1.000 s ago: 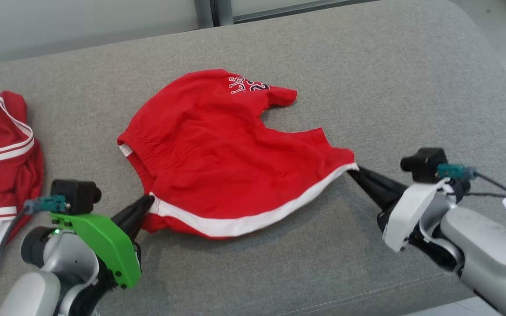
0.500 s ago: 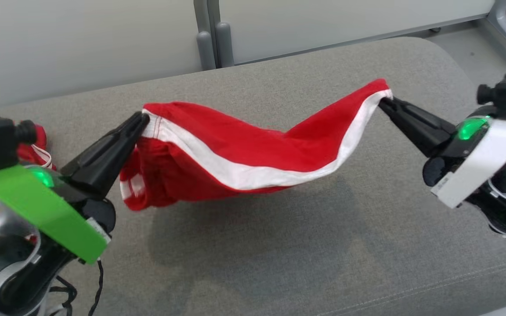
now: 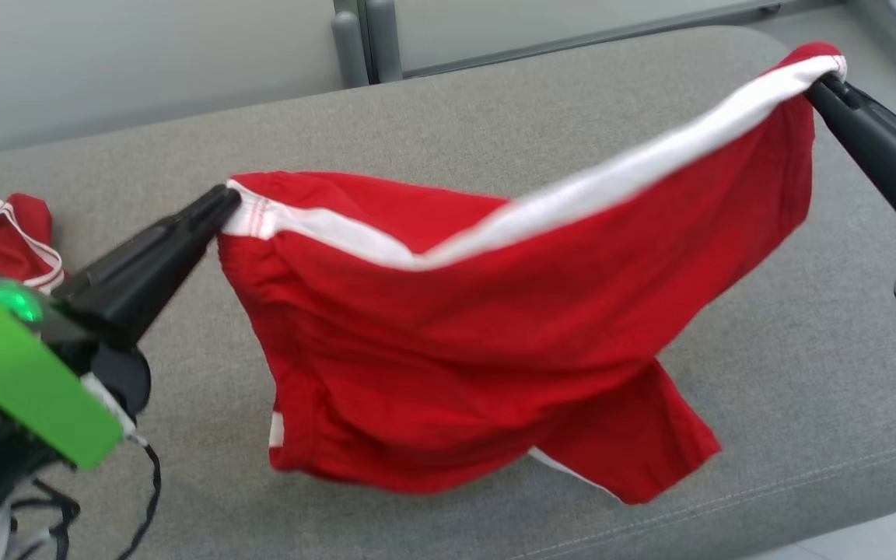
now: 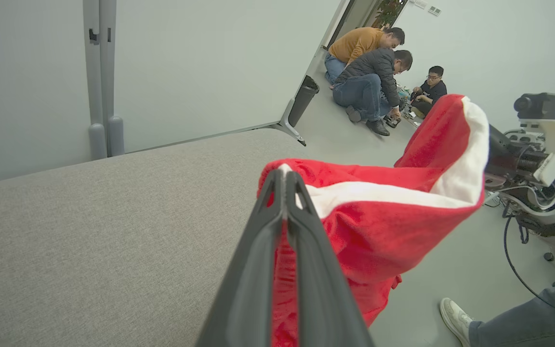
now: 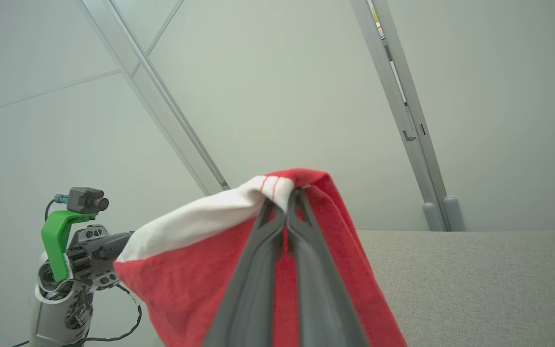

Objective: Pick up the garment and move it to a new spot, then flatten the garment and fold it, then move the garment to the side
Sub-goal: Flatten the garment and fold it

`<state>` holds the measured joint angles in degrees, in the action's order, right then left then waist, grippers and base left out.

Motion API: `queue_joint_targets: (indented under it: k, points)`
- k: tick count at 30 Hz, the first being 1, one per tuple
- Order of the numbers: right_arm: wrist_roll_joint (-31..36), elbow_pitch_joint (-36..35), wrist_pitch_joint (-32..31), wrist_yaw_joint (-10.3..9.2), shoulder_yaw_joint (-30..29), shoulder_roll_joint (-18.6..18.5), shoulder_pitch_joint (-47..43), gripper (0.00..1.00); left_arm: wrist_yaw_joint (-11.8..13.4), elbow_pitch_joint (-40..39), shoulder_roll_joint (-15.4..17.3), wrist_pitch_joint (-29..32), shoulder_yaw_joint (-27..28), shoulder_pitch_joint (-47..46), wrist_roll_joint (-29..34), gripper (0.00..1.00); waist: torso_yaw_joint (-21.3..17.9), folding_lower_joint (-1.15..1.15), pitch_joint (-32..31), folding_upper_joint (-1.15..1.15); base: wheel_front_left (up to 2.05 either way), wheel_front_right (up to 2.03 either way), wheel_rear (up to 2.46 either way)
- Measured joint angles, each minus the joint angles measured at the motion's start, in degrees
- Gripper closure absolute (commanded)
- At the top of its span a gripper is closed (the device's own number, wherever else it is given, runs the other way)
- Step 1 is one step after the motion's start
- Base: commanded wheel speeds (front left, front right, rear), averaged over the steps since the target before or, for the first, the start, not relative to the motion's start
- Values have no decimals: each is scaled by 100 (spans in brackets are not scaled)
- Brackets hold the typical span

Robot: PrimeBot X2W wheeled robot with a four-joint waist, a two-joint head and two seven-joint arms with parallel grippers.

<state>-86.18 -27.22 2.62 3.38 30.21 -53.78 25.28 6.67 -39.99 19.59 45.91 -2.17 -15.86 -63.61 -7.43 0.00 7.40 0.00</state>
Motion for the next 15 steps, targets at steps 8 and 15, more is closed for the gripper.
queue_joint_targets:
  k: [8, 15]
  points:
    - [-757, 1302, -166, -611, -166, 1244, 964, 100, 46, 2172, 98, 350, -337, -1317, 571, 100, 44, 0, 582, 0, 0, 0, 0]
    - [394, 2363, 322, -1192, -630, 2020, 3590, 100, 33, 2964, -756, -1267, -568, -3754, 2238, 100, 159, 0, 1126, 0, 0, 0, 0]
